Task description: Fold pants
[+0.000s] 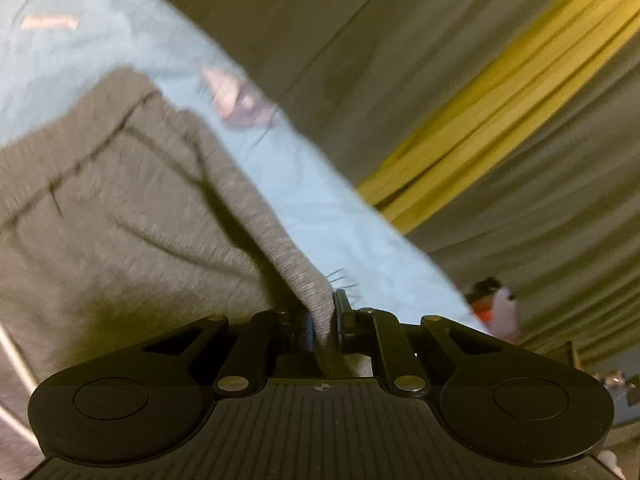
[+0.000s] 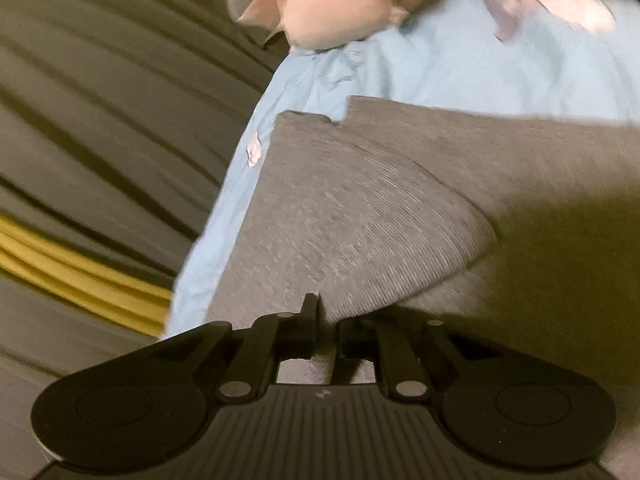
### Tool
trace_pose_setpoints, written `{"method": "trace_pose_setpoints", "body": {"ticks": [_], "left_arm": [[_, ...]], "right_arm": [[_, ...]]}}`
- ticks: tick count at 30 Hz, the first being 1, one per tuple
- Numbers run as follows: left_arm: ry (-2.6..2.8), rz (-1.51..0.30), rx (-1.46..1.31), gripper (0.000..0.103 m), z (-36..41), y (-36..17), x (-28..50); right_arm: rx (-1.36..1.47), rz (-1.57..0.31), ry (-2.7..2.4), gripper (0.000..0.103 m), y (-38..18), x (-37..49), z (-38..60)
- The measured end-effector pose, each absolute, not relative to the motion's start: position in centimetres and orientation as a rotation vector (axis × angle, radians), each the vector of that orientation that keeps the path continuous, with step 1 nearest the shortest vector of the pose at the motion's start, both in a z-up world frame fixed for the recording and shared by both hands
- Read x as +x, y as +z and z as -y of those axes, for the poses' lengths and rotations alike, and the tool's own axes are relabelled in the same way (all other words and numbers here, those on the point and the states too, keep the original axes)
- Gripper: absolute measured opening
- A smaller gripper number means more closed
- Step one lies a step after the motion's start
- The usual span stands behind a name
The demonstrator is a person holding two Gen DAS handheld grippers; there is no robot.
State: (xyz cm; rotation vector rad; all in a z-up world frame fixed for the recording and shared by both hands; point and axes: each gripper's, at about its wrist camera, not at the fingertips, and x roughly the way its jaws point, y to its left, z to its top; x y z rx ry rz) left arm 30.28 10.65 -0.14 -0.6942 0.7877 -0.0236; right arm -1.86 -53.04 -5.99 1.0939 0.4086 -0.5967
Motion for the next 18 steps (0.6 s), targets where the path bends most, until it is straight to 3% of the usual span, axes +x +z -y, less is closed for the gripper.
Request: {"method": "trace_pose_setpoints", "body": {"ticks": [3,6,10,15,18], "left_arm": [[-0.092,-0.711,-0.668,0.011,-11.1,3.5,27.8],[-0.174,-0.628,-0.655,0.011,-11.8,6.6,23.1],[-0.246,-0.557,-0.62,0.011,-13.6,6.5,14.3],[-0.139,-0.708,-0.556,0.014,-14.1,-0.3,7.7],[-0.045,-0.774,-0.507,0.022,-14.5,-2.9,6.3]], "right_arm": [[0.934,-0.448,-0.6,0.005,-2.5,-1.1,52.5],[0.881,-0.339,-0.559,0.005,2.1,-3.5,52.5],[0.867,-0.258,-0.554,0.005,5.0,-9.6,53.3],[0.857,-0.475,-0.631,0.006,-0.2,-12.6,54.1],[0.967,-0.593,-0.698,0.006,-4.7,-12.8,54.9]]}}
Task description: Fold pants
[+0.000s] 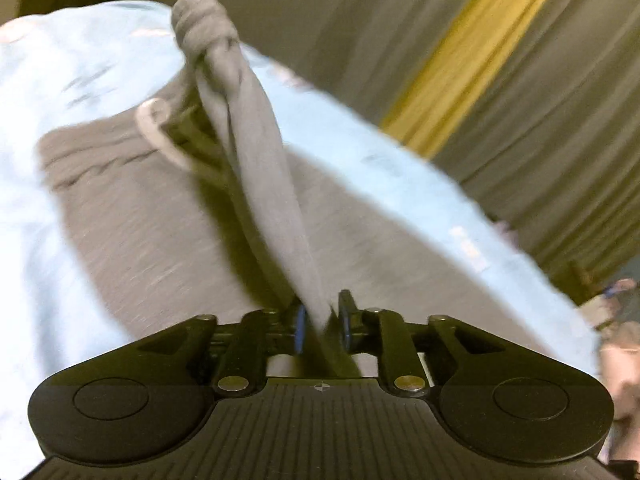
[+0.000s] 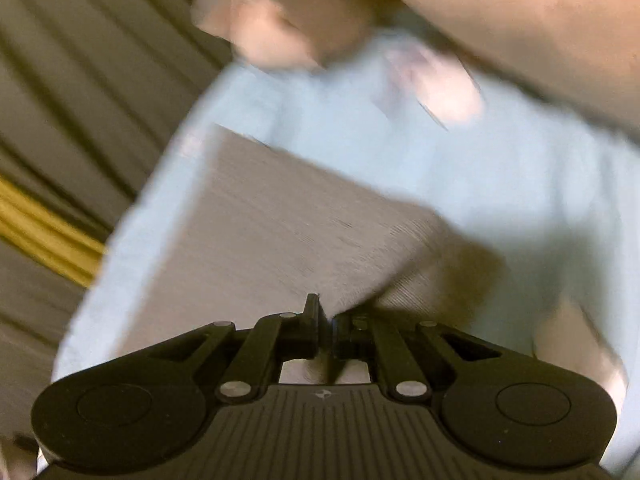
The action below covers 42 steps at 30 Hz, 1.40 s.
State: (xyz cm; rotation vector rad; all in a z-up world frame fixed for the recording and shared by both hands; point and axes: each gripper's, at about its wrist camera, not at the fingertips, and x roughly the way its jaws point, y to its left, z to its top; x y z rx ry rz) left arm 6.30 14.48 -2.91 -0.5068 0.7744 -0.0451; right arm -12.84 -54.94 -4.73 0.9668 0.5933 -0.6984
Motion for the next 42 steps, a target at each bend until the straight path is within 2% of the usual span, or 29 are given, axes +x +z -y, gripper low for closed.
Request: {"method": "trace_pose_setpoints", "body": {"ticks": [2,3,4,7,12,13,14,15,16,19,21,24,26,27,28,30,31,33,36,39,42], "left_arm": [[-0.015,-0.748,-0.587,0.038,-16.1,-2.9,6.4],[0.004,-0.722,-0.617,0.055,-16.8,-2.7,6.6],[0.036,-0.697,-0.632,0.065,-17.5,-2.3,7.0],[0.076,-0.681,-0.692,0.072,-19.1,-2.3,8.8],[0.135,-0.725,-0.789,0.071,-20.3,-3.5,10.4],[0.143,-0.733,-0.792,0.067,-20.4,-3.9,10.6],[0.159,-0.749,-0.783,0.058,-20.5,-4.0,11.2],[0.17,-0.761,-0.769,0.031,-20.5,-3.7,11.1],[0.171,-0.78,-0.748,0.014,-20.6,-3.5,11.7],[0.112,-0.728,-0.745,0.012,-20.9,-1.1,12.1],[0.039,-0.643,-0.735,0.012,-20.9,1.5,11.4],[-0.052,-0.54,-0.735,0.011,-21.4,3.8,9.0],[-0.055,-0.534,-0.718,0.011,-22.1,3.4,7.3],[-0.033,-0.558,-0.677,0.013,-22.3,2.7,6.8],[0.006,-0.603,-0.621,0.019,-22.3,1.5,6.5],[0.096,-0.742,-0.523,0.02,-22.0,-1.9,6.3],[0.125,-0.806,-0.489,0.025,-21.7,-3.5,6.1],[0.149,-0.801,-0.449,0.027,-21.0,-5.0,4.8],[0.147,-0.769,-0.457,0.035,-20.7,-4.5,4.1],[0.177,-0.769,-0.513,0.038,-21.5,-4.0,4.2],[0.188,-0.753,-0.584,0.045,-22.4,-4.0,4.7]], "right_arm": [[0.968,-0.56,-0.695,0.007,-5.0,-13.3,54.6],[0.971,-0.555,-0.693,0.008,-4.7,-13.4,54.6],[0.968,-0.556,-0.688,0.011,-4.6,-13.3,54.4],[0.971,-0.552,-0.672,0.016,-4.6,-13.1,54.3],[1.01,-0.521,-0.644,0.02,-4.8,-13.0,54.3],[1.011,-0.522,-0.644,0.02,-4.9,-12.9,54.3],[1.003,-0.53,-0.646,0.019,-4.8,-12.7,54.2],[0.985,-0.536,-0.649,0.014,-4.6,-12.5,54.1],[0.946,-0.553,-0.664,0.007,-4.3,-12.1,53.9],[0.849,-0.625,-0.695,0.005,-3.3,-10.3,53.6],[0.83,-0.602,-0.675,0.004,-1.7,-9.7,53.5],[0.915,-0.362,-0.54,0.004,1.4,-11.7,53.9],[0.972,-0.213,-0.443,0.004,2.0,-13.9,54.2],[0.963,-0.204,-0.449,0.005,1.9,-14.5,54.3],[0.928,-0.242,-0.492,0.005,1.4,-14.7,54.3],[0.835,-0.391,-0.589,0.005,-0.6,-14.2,54.3],[0.804,-0.491,-0.63,0.005,-2.2,-13.6,54.4],[0.82,-0.612,-0.673,0.005,-4.6,-13.0,54.5],[0.839,-0.583,-0.695,0.005,-3.3,-13.0,54.7],[0.765,-0.596,-0.694,0.005,-1.9,-12.1,54.0],[0.741,-0.551,-0.683,0.005,-1.2,-12.8,53.0]]}}
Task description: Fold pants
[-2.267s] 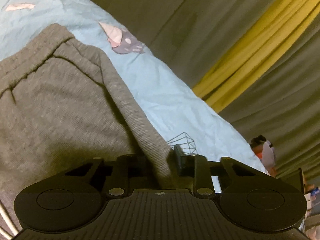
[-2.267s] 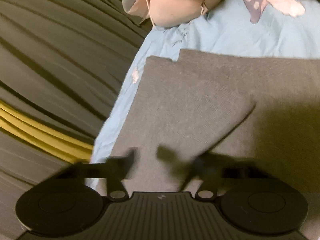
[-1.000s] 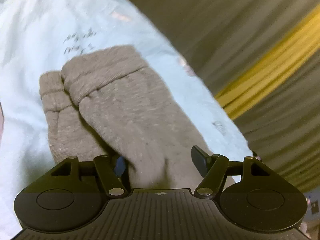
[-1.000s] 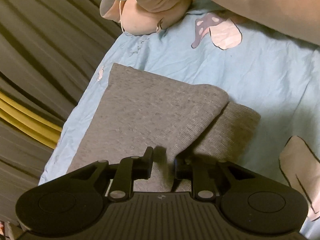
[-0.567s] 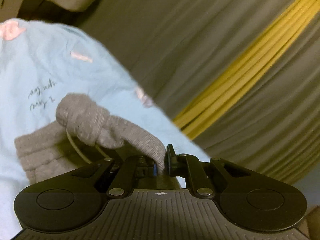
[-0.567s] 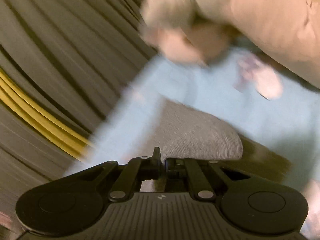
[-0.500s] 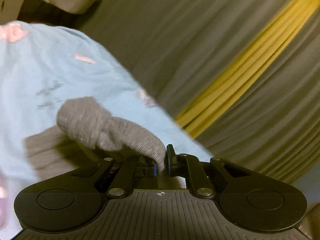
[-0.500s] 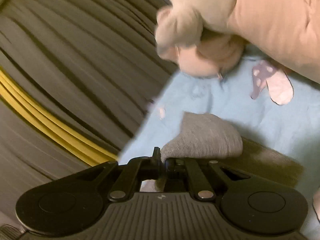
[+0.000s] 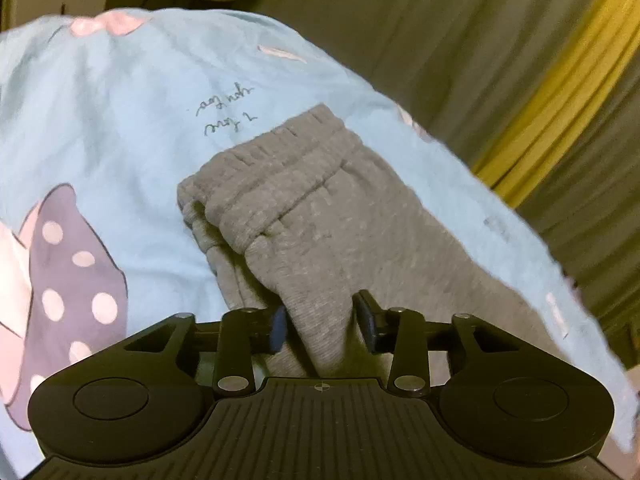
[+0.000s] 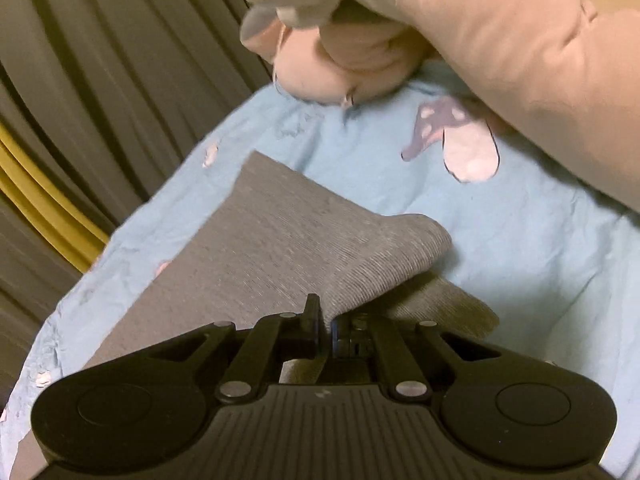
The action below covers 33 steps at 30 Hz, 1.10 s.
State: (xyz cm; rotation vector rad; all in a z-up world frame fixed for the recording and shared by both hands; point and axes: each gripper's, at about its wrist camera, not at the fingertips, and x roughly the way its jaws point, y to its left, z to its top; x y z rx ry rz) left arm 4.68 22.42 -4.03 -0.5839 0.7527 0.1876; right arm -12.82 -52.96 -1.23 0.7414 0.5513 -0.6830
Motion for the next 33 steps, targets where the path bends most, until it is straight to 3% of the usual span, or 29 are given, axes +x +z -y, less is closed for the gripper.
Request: {"method": "trace_pose_setpoints", "body": {"ticks": [5,7,10,12,14,18,24,26,28,33], "left_arm": [[0.23,-0.75,-0.617,0.057,-22.6,-3.7,3.4],[0.274,-0.723,-0.571,0.078,-22.3,-2.4,2.5],[0.308,-0.636,-0.523,0.091,-21.4,-0.1,1.1],[0.315,-0.608,-0.515,0.098,-20.6,1.0,0.8],[0.296,-0.632,-0.513,0.098,-19.1,1.3,1.3],[0.238,-0.711,-0.462,0.098,-15.4,0.4,2.5],[0.126,-0.807,-0.477,0.098,-9.2,-2.5,2.9],[0.098,-0.818,-0.5,0.099,-7.4,-3.6,2.5],[0.094,-0.827,-0.473,0.099,-5.9,-4.3,2.2],[0.133,-0.794,-0.531,0.099,-6.9,-4.4,2.1]], "right_arm": [[0.739,-0.627,-0.711,0.005,-2.7,-12.8,53.6],[0.759,-0.588,-0.697,0.005,-2.2,-13.3,53.7],[0.756,-0.539,-0.668,0.005,-1.5,-13.8,53.4],[0.672,-0.624,-0.73,0.009,-1.8,-13.2,53.1],[0.566,-0.727,-0.817,0.012,-2.5,-12.1,52.8],[0.519,-0.659,-0.929,0.039,-0.6,-13.0,52.0],[0.641,-0.536,-0.836,0.038,0.9,-15.4,52.4],[0.739,-0.531,-0.778,0.035,0.2,-15.7,53.4],[0.803,-0.556,-0.792,0.026,-0.8,-15.7,54.0],[0.874,-0.568,-0.799,0.025,-2.6,-17.0,54.1]]}}
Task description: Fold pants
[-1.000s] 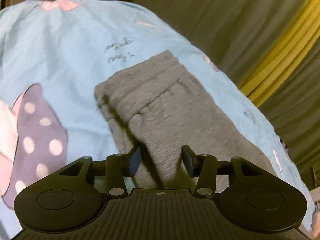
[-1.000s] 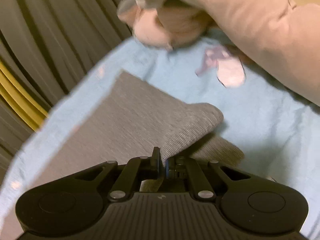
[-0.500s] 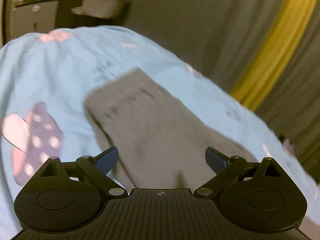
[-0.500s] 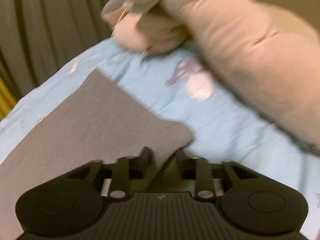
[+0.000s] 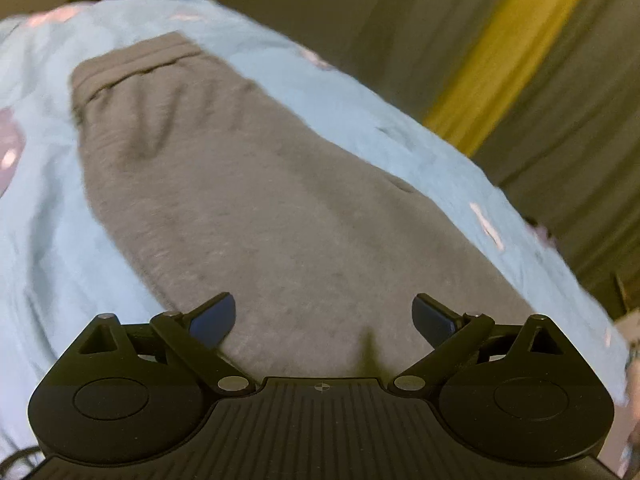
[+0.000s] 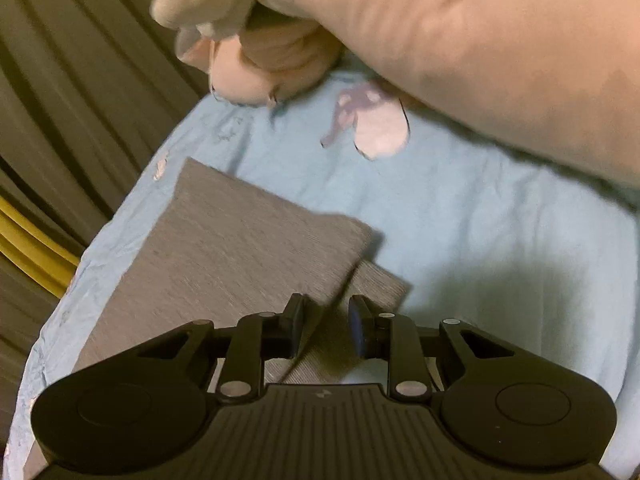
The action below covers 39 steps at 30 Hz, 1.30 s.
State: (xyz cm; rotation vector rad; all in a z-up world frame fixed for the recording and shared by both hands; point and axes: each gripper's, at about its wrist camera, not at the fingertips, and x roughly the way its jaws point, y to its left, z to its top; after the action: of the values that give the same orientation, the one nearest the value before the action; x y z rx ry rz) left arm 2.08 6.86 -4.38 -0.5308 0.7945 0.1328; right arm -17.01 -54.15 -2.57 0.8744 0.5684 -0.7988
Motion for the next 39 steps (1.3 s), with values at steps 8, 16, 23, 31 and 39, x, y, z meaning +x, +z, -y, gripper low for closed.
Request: {"method": "trace_pose_setpoints", "body": {"ticks": [8,16,23,31,39], "left_arm": [[0.164,-0.798,-0.547,0.099,-7.2,-4.2,1.9],[0.181,-0.805,-0.559,0.1,-7.4,-4.1,1.6],[0.195,-0.796,-0.576,0.1,-7.7,-3.8,1.2],[0.197,-0.81,-0.541,0.1,-7.3,-3.7,1.3],[0.159,-0.884,-0.439,0.1,-5.7,-4.2,2.3]], "right_arm": [[0.938,-0.519,-0.748,0.008,-2.9,-16.7,54.7],[1.025,-0.499,-0.689,0.005,-4.1,-15.8,55.3],[0.927,-0.397,-0.652,0.004,0.2,-17.3,53.4],[0.884,-0.571,-0.75,0.004,-2.9,-17.2,53.8],[0.76,-0.641,-0.816,0.012,-1.9,-16.2,53.5]]}}
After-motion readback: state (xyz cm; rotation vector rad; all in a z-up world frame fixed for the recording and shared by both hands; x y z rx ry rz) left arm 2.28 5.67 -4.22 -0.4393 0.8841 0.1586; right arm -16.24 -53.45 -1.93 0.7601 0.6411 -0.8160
